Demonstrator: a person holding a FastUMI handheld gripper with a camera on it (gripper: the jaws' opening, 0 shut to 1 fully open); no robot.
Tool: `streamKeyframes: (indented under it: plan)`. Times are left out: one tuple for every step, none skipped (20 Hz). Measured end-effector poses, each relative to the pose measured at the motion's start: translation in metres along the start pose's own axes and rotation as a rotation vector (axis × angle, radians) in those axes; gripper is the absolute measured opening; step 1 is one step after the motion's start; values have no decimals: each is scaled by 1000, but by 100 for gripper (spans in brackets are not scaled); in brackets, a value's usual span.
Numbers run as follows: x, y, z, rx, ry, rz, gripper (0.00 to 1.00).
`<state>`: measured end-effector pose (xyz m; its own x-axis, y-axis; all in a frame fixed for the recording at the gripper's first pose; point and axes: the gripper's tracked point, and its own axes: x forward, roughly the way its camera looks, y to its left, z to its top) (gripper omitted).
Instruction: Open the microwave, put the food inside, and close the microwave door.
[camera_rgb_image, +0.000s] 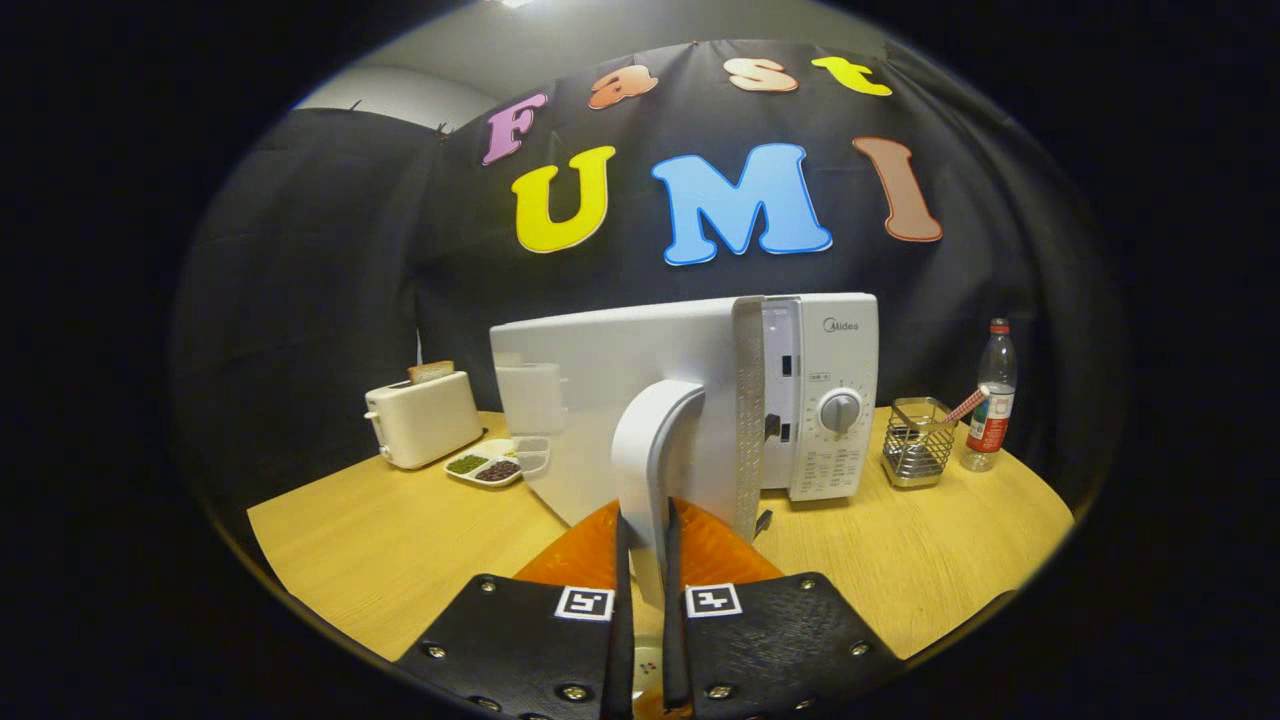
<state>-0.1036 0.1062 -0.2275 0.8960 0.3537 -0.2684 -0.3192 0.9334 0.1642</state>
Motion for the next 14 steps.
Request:
streamKeyframes:
  plan:
    - [-5, 12, -3, 0, 2, 18, 12]
    - [-11, 25, -5, 0, 1, 33, 12]
    - [-15, 37, -7, -10, 3, 39, 12]
    - [-18, 46, -8, -19, 0, 37, 12]
    - [-20, 54, -9, -25, -5, 33, 11]
    - [-23, 65, -11, -38, -10, 32, 11]
    - [-24, 74, -13, -45, -15, 27, 11]
    - [-26, 83, -15, -46, -19, 20, 11]
    - [-27, 92, -16, -47, -26, 5, 11]
    - [-28, 102, -17, -51, -34, -11, 11]
    - [-28, 113, -17, -56, -49, -24, 11]
    - [-28, 125, -19, -54, -61, -39, 11]
    - [-29, 135, -19, -54, -76, -60, 11]
    - [-28, 145, -22, -61, -86, -79, 11]
